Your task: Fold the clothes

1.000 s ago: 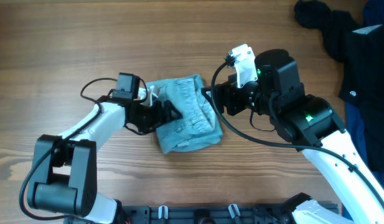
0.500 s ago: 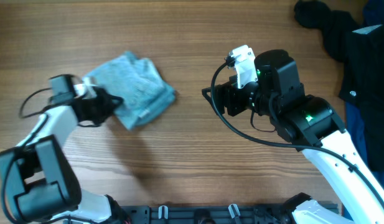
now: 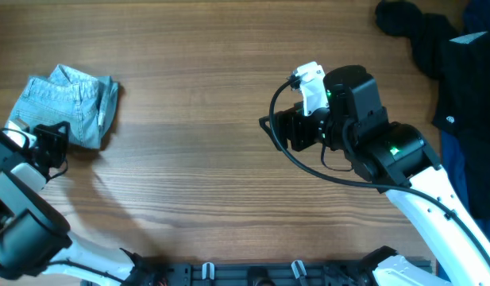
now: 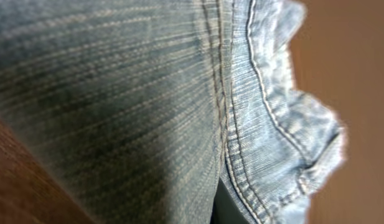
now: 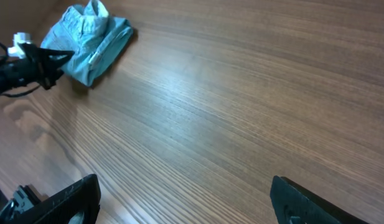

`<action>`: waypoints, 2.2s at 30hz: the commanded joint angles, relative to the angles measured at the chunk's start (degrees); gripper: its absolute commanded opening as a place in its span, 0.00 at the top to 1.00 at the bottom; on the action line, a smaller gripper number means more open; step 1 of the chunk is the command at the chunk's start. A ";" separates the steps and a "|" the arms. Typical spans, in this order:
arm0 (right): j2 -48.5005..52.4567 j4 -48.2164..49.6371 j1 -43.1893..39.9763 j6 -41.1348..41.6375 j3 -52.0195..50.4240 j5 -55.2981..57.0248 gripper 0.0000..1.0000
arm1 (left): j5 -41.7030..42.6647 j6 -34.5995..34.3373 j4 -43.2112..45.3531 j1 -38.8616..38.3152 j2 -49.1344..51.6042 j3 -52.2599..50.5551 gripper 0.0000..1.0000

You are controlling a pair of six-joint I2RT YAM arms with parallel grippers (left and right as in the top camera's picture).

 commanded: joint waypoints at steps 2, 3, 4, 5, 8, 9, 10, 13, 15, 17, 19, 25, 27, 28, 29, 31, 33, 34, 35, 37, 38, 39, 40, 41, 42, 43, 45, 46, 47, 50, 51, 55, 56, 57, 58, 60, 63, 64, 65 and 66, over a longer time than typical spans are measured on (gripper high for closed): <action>-0.26 0.85 0.07 1.25 0.13 1.01 0.11 | 4.28 0.46 -0.79 -2.64 6.16 0.11 0.96; -0.26 1.01 0.07 1.25 0.13 1.03 0.11 | 4.28 0.61 -1.29 -3.48 6.34 0.11 0.96; -0.26 1.09 0.07 1.22 0.13 1.01 0.11 | 4.35 0.59 -1.79 -4.44 6.34 0.11 0.96; -0.26 1.01 0.07 1.25 0.13 1.01 0.11 | 6.01 0.57 -2.23 -5.07 6.32 0.11 0.65; -0.26 0.48 0.07 1.22 0.13 0.98 0.11 | 6.80 0.39 -11.87 -3.04 5.42 0.11 0.31; -0.26 0.48 0.07 1.18 0.13 0.98 0.11 | 6.80 0.39 -14.12 -2.40 5.03 0.11 0.31; -0.26 0.48 0.07 1.18 0.13 0.96 0.11 | 6.82 0.44 -16.50 -1.68 4.42 0.11 0.31; -0.26 0.63 0.07 1.01 0.13 1.01 0.11 | 6.80 3.34 -24.83 0.55 -0.59 0.11 0.21; -0.26 0.59 0.07 1.01 0.13 0.98 0.11 | 6.84 5.79 -30.08 2.49 -7.28 0.11 0.09; -0.26 0.72 0.07 1.03 0.13 0.98 0.11 | 7.02 8.79 -35.19 3.04 -16.41 0.13 0.07; -0.26 1.11 0.07 0.98 0.13 1.03 0.11 | 8.59 13.55 -39.36 1.53 -28.15 0.15 0.06; -0.87 8.24 -3.98 9.22 0.13 10.19 0.02 | -8.41 23.76 -57.24 -26.60 -51.63 13.18 0.00; -0.70 10.86 -8.24 10.01 0.13 10.08 0.01 | -21.35 25.59 -62.34 -38.97 -50.69 20.87 0.01; -0.61 11.63 -10.58 9.94 0.13 10.03 0.00 | -27.98 27.45 -64.83 -45.75 -49.37 25.18 0.01; -0.50 12.13 -12.17 9.70 0.13 10.03 0.00 | -33.94 27.71 -66.58 -51.43 -47.78 28.46 0.00; -0.46 12.37 -14.25 8.52 0.13 9.44 0.00 | -43.85 27.69 -67.60 -59.82 -44.87 31.15 0.00; -0.46 11.08 -14.27 8.68 0.13 8.90 0.01 | -46.03 27.67 -68.17 -63.69 -42.62 31.10 0.00; -0.46 10.10 -14.27 8.66 0.13 8.92 0.01 | -46.01 27.67 -68.26 -64.06 -41.77 31.10 0.00; -0.42 9.05 -14.27 8.68 0.13 8.92 0.01 | -45.99 27.67 -68.24 -64.08 -40.44 31.10 0.00; -0.35 7.32 -14.27 8.68 0.13 8.92 0.00 | -45.97 27.67 -68.26 -64.08 -38.12 31.10 0.00; -0.35 6.97 -14.27 8.72 0.13 8.90 0.00 | -45.94 27.65 -68.26 -64.08 -37.03 31.10 0.00; -0.35 6.93 -14.27 8.72 0.13 8.90 0.00 | -45.94 27.65 -68.26 -64.08 -36.39 31.10 0.00; -0.35 6.82 -14.27 8.70 0.13 8.90 0.00 | -45.94 27.65 -68.26 -64.08 -35.67 31.10 0.00; -0.35 6.82 -14.27 8.72 0.13 8.87 0.00 | -45.94 27.65 -68.26 -64.08 -35.01 31.10 0.00; -0.35 6.82 -14.27 8.72 0.13 8.33 0.00 | -45.94 27.65 -68.26 -64.08 -34.64 31.10 0.00; -0.35 6.80 -14.27 8.74 0.13 6.67 0.01 | -45.94 27.65 -68.26 -64.08 -34.25 31.10 0.00; -0.35 6.82 -14.27 8.74 0.13 2.93 0.00 | -45.94 27.65 -68.26 -64.08 -33.90 31.10 0.00; -0.35 6.80 -14.27 8.68 0.13 2.84 0.00 | -45.94 27.65 -68.26 -64.08 -33.86 31.10 0.00; -0.35 6.10 -14.27 8.68 0.13 2.84 0.00 | -45.94 27.65 -68.26 -64.08 -33.86 31.10 0.00; -0.48 5.68 -14.27 5.55 0.13 6.99 0.00 | -45.94 27.65 -68.26 -64.08 -33.86 31.10 0.00; -0.72 5.77 -14.27 2.91 0.13 6.99 0.00 | -45.94 27.65 -68.26 -64.08 -33.86 31.10 0.00; -5.33 8.00 -14.27 -9.44 0.11 6.80 0.01 | -45.94 27.65 -68.26 -64.08 -33.86 31.10 0.00; -7.02 8.46 -14.27 -11.23 0.09 6.82 0.01 | -45.94 27.65 -68.26 -64.08 -33.86 31.10 0.00; -11.08 8.59 -14.27 -15.47 -0.37 6.88 0.00 | -45.94 27.65 -68.26 -64.08 -33.86 31.10 0.00; -13.99 8.59 -14.27 -17.42 -1.16 7.04 0.00 | -45.94 27.65 -68.26 -64.08 -33.86 31.10 0.00; -21.81 8.57 -14.27 -18.91 -5.07 7.69 0.00 | -45.94 27.65 -68.26 -64.08 -33.86 31.10 0.00; -33.40 9.31 -14.29 -18.47 -14.47 7.67 0.00 | -45.94 27.65 -68.26 -64.08 -33.86 31.10 0.00; -36.11 10.38 -14.29 -18.45 -17.44 7.67 0.00 | -45.94 27.65 -68.26 -64.08 -33.86 31.10 0.00; -40.63 13.14 -14.29 -18.29 -23.04 7.67 0.00 | -45.94 27.65 -68.26 -64.08 -33.86 31.10 0.00; -44.17 16.39 -14.29 -17.70 -28.02 7.67 0.00 | -45.94 27.65 -68.26 -64.08 -33.86 31.10 0.00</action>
